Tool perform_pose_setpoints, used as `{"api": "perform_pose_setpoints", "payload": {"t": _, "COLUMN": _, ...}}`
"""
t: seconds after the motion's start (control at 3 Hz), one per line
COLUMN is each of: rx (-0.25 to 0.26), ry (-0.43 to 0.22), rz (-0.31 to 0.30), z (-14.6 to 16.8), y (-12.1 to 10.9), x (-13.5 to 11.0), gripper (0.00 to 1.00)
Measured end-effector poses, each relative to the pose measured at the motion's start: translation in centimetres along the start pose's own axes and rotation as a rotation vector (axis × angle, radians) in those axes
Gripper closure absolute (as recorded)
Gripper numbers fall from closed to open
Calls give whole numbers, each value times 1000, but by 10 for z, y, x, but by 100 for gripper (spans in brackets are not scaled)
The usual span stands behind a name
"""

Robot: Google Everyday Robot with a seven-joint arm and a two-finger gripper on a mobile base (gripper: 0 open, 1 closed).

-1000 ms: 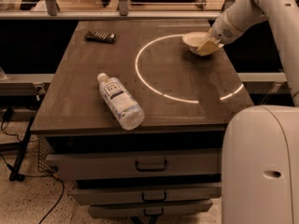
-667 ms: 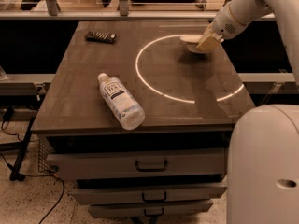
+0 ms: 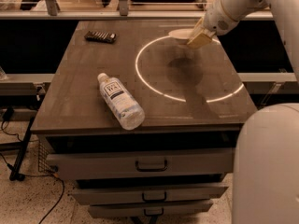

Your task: Move paper bowl near blue plastic bottle

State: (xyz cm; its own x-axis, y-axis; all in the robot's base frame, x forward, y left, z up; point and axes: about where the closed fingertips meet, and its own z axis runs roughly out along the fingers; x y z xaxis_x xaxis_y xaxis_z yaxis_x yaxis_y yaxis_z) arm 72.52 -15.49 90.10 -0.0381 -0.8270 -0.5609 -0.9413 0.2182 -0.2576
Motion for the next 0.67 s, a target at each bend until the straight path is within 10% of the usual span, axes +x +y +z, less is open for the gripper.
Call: {"api": "perform_pose_setpoints", "payload": {"t": 0.67, "rx": -37, "ry": -173, "rz": -194, "z": 15, "y": 90, "x": -80, "gripper": 100}}
